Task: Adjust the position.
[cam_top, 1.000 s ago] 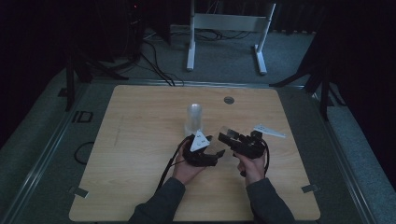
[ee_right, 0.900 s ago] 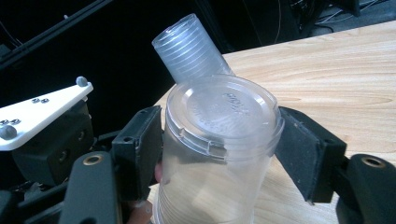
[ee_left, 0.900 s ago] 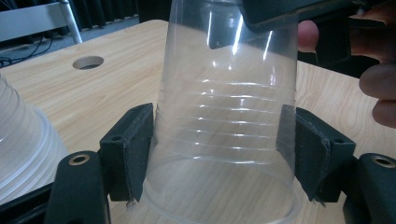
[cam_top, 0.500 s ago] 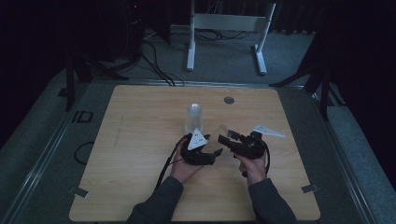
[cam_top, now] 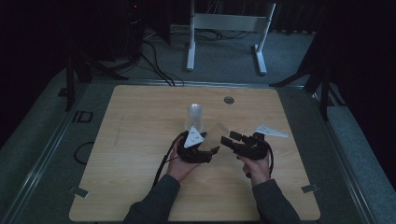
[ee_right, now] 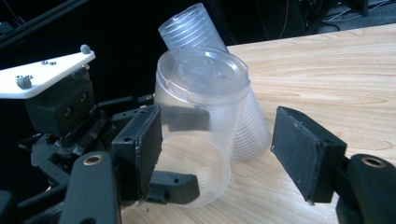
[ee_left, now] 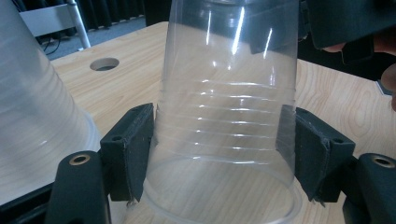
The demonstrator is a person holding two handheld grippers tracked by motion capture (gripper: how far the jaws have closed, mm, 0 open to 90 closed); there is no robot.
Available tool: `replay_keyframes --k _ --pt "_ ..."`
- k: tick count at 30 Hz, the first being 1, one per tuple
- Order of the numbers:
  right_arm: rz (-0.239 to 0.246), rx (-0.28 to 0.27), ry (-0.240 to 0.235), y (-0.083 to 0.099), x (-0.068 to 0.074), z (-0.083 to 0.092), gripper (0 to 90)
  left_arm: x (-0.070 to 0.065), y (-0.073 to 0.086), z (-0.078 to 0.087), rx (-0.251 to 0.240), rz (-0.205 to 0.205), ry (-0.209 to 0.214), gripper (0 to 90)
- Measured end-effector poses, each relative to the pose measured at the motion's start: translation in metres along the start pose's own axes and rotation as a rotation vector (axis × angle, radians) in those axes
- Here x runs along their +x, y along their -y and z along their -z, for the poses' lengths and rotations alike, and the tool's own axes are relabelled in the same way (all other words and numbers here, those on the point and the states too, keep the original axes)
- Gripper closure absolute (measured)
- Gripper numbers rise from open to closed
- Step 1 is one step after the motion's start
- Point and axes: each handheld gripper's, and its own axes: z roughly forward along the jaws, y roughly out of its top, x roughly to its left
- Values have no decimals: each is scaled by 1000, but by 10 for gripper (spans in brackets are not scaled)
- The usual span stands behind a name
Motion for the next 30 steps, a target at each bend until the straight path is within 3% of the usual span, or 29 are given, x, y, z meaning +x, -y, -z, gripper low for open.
replay_keyframes --k 8,30 --pt "29 30 21 -3 -4 3 353 4 -4 5 2 -12 0 290" --pt "186 142 112 -21 -6 8 379 13 -11 14 12 -21 14 289"
